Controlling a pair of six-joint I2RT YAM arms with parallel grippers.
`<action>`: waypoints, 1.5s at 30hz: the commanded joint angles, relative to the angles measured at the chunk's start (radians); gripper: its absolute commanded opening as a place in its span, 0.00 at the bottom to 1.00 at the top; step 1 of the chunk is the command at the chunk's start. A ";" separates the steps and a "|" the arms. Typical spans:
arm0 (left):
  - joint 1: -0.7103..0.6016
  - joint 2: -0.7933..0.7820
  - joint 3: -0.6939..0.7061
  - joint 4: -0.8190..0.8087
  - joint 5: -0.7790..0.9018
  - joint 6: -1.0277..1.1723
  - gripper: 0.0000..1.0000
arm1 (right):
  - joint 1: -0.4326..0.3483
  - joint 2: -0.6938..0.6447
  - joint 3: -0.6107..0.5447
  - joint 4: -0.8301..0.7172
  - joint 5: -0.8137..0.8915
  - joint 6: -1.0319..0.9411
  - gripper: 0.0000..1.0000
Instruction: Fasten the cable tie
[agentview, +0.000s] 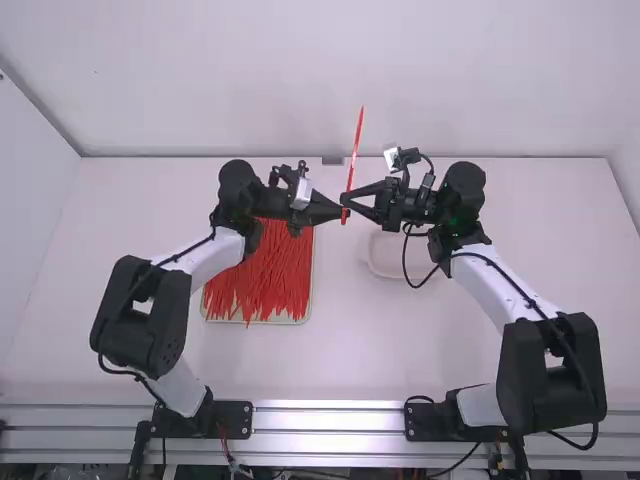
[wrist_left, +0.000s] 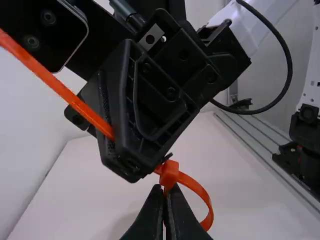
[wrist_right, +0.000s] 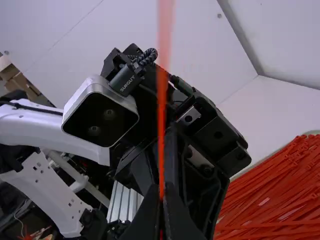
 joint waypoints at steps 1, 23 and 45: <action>-0.011 0.000 -0.001 0.010 0.011 -0.007 0.02 | 0.001 -0.011 0.019 0.000 -0.001 -0.006 0.00; 0.142 0.000 0.041 -0.245 -0.129 -0.162 0.99 | -0.181 -0.013 0.019 -0.132 0.036 -0.150 0.00; 0.198 0.000 0.061 -0.858 -0.333 0.159 0.99 | -0.129 -0.011 -0.005 -0.770 0.675 -0.584 0.00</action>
